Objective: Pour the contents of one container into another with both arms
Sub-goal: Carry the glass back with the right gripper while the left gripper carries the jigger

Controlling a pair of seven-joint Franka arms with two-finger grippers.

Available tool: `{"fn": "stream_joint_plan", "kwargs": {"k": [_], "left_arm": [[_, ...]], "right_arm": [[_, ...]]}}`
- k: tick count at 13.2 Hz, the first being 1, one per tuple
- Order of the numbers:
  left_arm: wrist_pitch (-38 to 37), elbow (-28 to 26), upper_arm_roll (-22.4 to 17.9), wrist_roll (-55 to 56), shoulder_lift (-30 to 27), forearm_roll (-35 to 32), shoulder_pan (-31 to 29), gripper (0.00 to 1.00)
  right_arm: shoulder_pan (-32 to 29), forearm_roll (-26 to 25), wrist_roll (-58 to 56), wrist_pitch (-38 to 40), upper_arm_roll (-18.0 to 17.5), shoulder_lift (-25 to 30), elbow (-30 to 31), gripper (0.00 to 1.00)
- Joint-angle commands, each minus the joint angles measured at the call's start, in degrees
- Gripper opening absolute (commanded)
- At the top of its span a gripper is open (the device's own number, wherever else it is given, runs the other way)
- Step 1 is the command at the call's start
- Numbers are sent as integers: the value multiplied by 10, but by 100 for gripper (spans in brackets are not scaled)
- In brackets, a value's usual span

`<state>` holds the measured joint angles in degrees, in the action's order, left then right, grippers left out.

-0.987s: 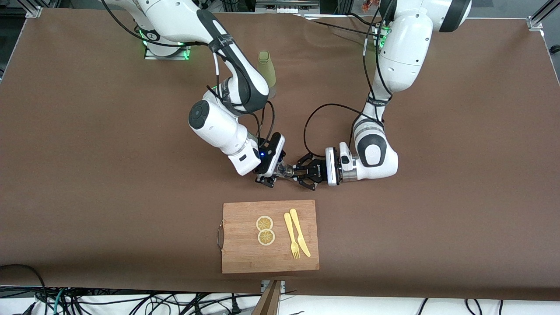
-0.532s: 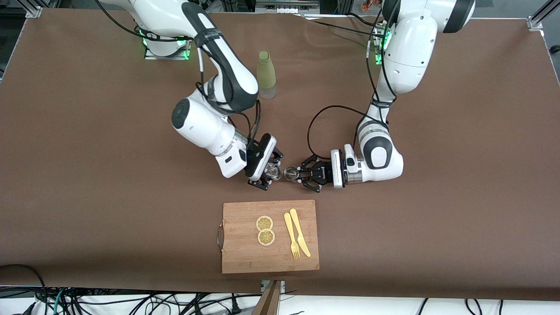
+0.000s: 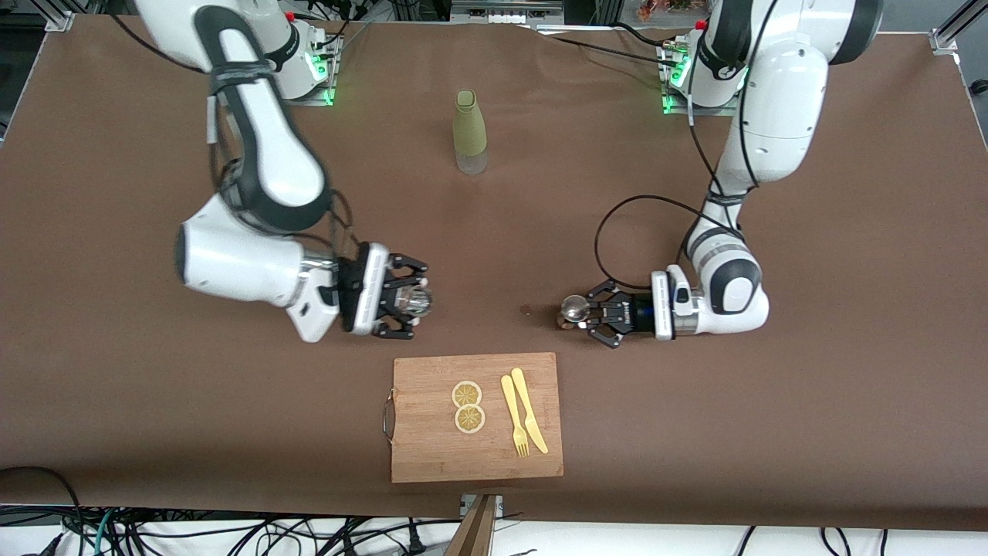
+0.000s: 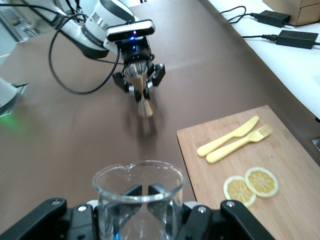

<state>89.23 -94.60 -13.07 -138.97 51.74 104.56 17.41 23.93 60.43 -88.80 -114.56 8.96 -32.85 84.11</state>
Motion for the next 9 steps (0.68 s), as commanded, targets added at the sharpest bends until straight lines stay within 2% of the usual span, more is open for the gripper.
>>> {"fn": "stream_joint_plan", "kwargs": {"k": [1, 5, 9], "left_arm": [[-57, -40, 6, -53, -9, -49, -57, 0], [-115, -53, 4, -104, -9, -158, -145, 0], [-158, -52, -34, -170, -10, -249, -193, 0]], "right_arm": [[-76, 22, -85, 98, -10, 9, 10, 0], [-170, 31, -224, 187, -10, -15, 15, 0], [-234, 71, -361, 219, -10, -73, 14, 0]]}}
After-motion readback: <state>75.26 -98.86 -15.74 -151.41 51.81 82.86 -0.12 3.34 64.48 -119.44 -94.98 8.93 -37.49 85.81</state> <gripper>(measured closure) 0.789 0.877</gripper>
